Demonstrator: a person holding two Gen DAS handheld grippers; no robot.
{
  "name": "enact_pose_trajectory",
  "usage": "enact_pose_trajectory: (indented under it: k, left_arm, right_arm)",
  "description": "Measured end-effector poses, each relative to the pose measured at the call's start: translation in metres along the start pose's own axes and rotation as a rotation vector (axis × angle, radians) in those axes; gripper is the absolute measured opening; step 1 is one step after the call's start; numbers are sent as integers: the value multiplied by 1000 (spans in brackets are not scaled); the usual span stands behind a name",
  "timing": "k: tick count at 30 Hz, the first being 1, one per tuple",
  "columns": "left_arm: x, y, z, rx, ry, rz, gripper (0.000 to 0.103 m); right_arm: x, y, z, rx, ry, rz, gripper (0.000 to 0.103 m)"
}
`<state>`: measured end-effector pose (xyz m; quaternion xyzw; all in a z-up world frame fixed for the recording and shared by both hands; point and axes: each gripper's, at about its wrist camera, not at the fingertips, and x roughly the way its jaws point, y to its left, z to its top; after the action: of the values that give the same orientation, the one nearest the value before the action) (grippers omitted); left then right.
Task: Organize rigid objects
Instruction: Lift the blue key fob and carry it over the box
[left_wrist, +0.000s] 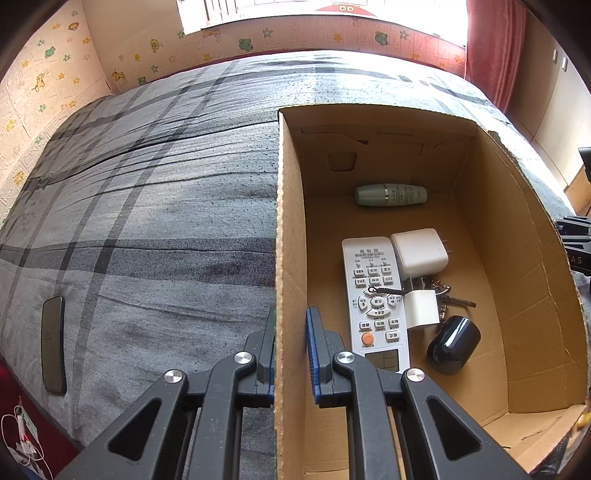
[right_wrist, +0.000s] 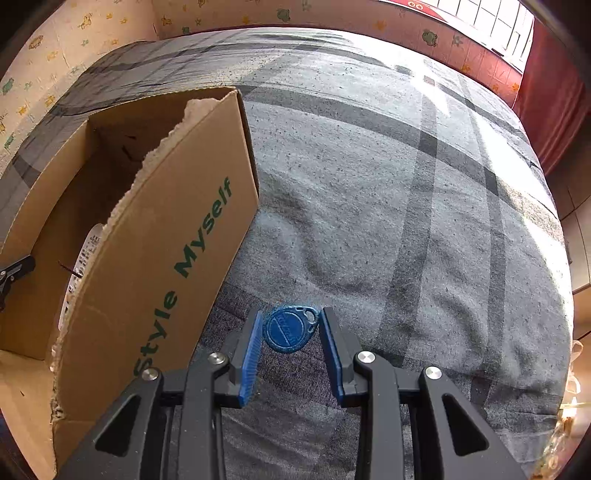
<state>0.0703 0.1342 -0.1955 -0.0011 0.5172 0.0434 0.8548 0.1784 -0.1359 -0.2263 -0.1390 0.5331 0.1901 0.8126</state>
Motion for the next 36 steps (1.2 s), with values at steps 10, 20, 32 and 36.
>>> enact_pose_trajectory:
  k: [10, 20, 32, 36]
  left_arm:
    - [1, 1, 1, -2, 1, -4, 14]
    - [1, 1, 0, -5, -1, -9, 14]
    - [0, 1, 0, -6, 0, -11, 14]
    - [1, 0, 0, -7, 0, -13, 14]
  right_arm:
    - [-39, 10, -4, 16, -3, -13, 33]
    - [-86, 26, -1, 12, -25, -15, 33]
    - [-113, 63, 11, -60, -55, 2, 33]
    - [-115, 76, 16, -86, -58, 22, 33]
